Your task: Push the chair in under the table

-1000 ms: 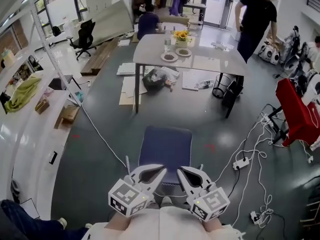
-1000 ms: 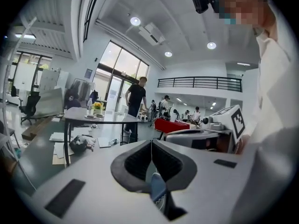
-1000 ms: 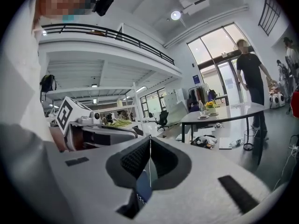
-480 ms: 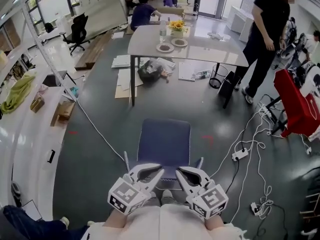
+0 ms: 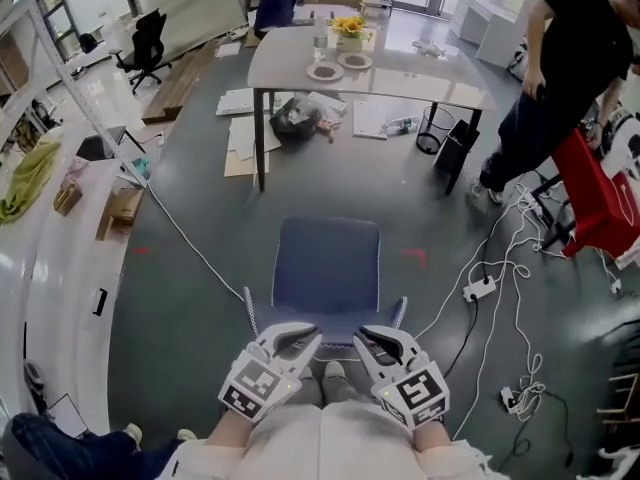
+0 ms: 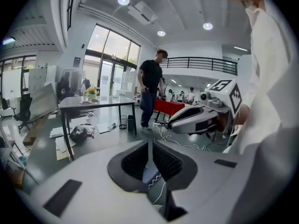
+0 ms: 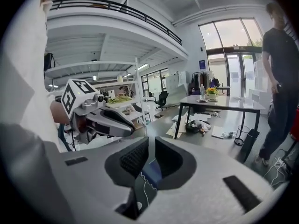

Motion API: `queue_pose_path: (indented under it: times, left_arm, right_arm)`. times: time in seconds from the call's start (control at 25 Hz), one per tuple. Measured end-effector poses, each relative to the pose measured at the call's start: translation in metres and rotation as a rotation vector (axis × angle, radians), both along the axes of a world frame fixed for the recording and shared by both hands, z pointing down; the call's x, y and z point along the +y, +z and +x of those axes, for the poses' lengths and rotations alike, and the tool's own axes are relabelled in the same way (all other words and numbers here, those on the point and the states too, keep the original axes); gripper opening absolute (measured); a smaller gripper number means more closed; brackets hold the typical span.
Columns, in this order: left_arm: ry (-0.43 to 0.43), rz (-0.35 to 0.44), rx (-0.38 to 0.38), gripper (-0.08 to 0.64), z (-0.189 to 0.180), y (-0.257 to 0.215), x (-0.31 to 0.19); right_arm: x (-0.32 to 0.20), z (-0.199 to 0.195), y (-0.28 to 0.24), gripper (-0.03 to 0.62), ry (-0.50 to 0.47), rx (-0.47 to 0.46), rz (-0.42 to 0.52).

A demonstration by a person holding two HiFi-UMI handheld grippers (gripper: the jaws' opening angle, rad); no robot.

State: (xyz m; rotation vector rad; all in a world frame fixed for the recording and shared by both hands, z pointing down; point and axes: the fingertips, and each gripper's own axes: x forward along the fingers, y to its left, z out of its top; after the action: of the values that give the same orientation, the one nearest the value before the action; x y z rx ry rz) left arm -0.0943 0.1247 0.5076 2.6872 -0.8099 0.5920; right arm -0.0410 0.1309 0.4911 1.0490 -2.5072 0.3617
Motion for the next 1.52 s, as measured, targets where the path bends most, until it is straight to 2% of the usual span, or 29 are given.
queue_pose_path:
  times: [0.16,0.28,0.48,0.64,0.8,0.96,1.12,1.32,1.36,1.52]
  left_arm:
    - [-0.008,-0.037,-0.023,0.028,-0.005,0.016,0.003]
    - [0.009,-0.066,-0.043,0.103,-0.005,0.026,0.006]
    - [0.030,-0.073,-0.116,0.146,-0.012,0.041,0.010]
    - [0.043,-0.067,-0.161,0.187,-0.018,0.049,0.010]
    - [0.073,-0.056,-0.229,0.196,-0.019,0.059,0.011]
    - [0.093,-0.059,-0.274,0.196,-0.018,0.071,0.012]
    - [0.119,-0.065,-0.325,0.196,-0.020,0.087,0.016]
    - [0.116,-0.040,-0.370,0.195,-0.023,0.094,0.014]
    - [0.117,-0.040,-0.377,0.195,-0.022,0.095,0.013]
    - [0.118,-0.033,-0.384,0.192,-0.023,0.097,0.013]
  right_arm:
    - [0.006,-0.001,0.012,0.006,-0.019,0.018,-0.026]
    - [0.009,-0.002,0.021,0.015,-0.034,0.058,-0.045]
    - [0.015,-0.008,0.037,0.115,-0.068,0.105,-0.074]
    - [0.019,-0.010,0.051,0.160,-0.102,0.203,-0.053]
    - [0.018,-0.002,0.064,0.169,-0.120,0.332,-0.030]
    - [0.017,0.004,0.081,0.169,-0.143,0.421,-0.023]
    - [0.017,0.004,0.092,0.169,-0.155,0.464,-0.011]
    - [0.017,0.007,0.110,0.162,-0.184,0.567,0.004]
    - [0.016,0.008,0.112,0.144,-0.184,0.577,0.007]
    - [0.014,0.009,0.115,0.140,-0.174,0.575,0.015]
